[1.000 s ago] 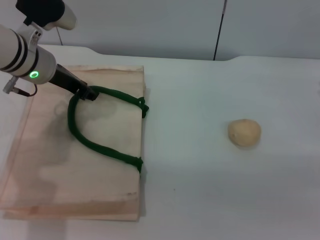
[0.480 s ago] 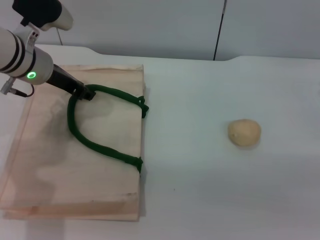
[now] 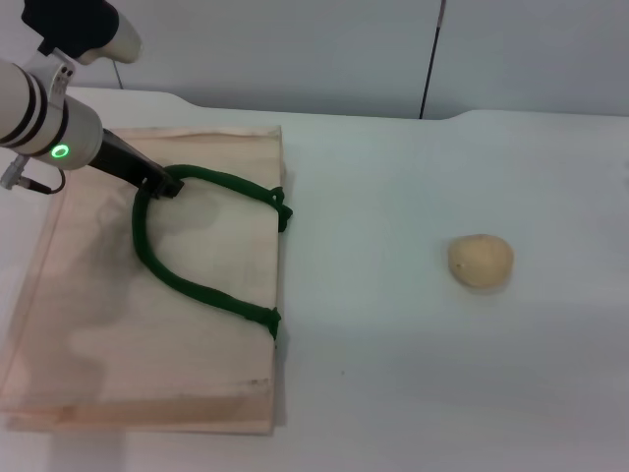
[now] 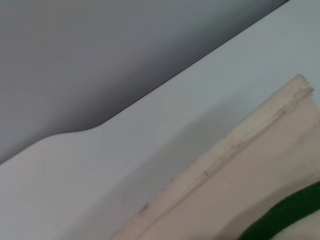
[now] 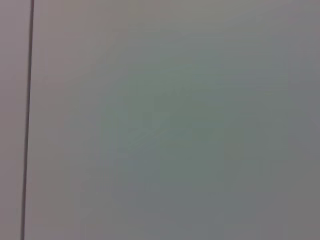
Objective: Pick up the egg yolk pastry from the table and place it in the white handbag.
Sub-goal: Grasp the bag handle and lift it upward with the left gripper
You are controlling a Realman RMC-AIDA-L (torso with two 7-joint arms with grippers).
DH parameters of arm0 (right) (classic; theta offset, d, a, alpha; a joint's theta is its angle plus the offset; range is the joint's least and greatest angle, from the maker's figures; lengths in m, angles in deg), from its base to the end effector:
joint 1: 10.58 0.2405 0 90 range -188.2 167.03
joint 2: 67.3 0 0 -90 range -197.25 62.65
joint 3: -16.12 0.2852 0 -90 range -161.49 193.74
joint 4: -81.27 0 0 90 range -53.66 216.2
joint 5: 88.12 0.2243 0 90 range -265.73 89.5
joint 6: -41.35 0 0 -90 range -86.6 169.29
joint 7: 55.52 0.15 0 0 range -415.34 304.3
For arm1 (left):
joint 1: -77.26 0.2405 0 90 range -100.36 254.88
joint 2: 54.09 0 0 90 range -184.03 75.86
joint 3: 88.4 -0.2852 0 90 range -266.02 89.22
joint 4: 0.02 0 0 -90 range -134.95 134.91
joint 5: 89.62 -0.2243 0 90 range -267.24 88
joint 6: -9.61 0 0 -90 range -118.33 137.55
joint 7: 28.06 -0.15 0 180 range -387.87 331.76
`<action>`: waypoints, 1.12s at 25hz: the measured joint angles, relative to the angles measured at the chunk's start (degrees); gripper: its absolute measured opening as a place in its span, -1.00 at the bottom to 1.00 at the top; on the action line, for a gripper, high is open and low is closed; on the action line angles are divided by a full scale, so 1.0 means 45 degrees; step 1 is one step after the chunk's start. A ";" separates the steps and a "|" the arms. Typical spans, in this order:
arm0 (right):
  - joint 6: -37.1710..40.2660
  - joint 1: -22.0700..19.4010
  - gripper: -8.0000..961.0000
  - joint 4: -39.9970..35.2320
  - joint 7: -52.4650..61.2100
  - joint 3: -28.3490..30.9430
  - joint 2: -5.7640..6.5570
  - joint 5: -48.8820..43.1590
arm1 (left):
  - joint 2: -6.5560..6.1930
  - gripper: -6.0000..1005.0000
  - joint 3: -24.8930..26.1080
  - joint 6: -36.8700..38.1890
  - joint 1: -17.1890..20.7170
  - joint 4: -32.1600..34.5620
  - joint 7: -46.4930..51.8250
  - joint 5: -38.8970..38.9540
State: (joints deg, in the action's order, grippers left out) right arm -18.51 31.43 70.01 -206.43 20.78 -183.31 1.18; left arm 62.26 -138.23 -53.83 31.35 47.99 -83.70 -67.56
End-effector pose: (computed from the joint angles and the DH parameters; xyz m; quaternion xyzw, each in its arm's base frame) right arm 0.3254 0.4608 0.0469 -0.7036 0.2063 0.3124 0.6040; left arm -0.2751 0.4772 0.0290 -0.8835 -0.3191 0.1176 0.3222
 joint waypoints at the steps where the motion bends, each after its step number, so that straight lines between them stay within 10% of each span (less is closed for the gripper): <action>1: 0.0000 0.0000 0.65 0.0002 0.0001 -0.0004 0.0001 0.0000 | 0.0002 -0.31 0.0000 0.0019 0.0001 -0.0024 0.0005 0.0000; 28: -0.0156 -0.0034 0.66 0.0025 0.0000 -0.0281 -0.0021 -0.0023 | 0.0006 -0.69 -0.0550 0.0425 0.0081 -0.0096 -0.0182 0.0005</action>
State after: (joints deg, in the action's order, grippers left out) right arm -19.22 31.28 70.12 -206.43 19.51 -183.41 1.08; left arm 62.28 -140.70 -51.91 31.71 47.56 -84.52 -67.53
